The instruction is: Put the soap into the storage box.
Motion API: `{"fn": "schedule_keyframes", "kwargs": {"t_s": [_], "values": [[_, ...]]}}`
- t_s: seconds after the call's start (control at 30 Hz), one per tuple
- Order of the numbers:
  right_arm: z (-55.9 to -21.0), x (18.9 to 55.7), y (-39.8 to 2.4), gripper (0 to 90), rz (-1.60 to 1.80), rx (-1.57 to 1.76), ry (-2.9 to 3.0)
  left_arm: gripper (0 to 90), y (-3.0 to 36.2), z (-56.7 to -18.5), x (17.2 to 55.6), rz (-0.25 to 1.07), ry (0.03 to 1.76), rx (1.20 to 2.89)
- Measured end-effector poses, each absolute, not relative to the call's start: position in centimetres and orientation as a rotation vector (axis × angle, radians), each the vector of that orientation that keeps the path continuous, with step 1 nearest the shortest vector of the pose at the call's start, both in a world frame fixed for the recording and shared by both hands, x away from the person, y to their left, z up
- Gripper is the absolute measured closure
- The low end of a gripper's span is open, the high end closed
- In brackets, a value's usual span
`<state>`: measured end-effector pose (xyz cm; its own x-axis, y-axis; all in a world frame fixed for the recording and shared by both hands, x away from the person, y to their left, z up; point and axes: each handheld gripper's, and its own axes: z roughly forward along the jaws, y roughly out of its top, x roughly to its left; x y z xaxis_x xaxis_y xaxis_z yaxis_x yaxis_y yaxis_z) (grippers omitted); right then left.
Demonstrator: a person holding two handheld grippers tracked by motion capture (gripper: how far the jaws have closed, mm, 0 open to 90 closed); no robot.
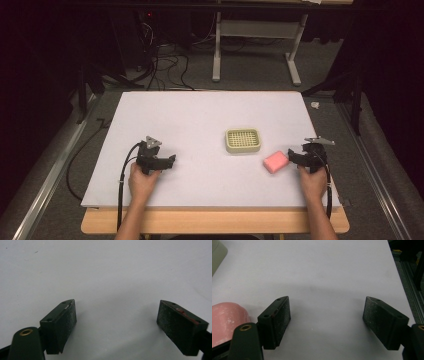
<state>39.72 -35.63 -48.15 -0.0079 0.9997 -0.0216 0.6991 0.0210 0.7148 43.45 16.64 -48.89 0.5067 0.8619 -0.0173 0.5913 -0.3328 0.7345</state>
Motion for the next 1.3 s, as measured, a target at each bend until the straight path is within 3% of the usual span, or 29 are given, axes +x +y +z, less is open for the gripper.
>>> {"fn": "schedule_keyframes", "kwargs": {"t_s": [1.3], "values": [[-48.06, 39.77, -35.67, 21.2, 0.718, 1.735, 1.774, 16.5, 16.63, -48.88, 43.44, 0.498, 1.185, 2.056]]}}
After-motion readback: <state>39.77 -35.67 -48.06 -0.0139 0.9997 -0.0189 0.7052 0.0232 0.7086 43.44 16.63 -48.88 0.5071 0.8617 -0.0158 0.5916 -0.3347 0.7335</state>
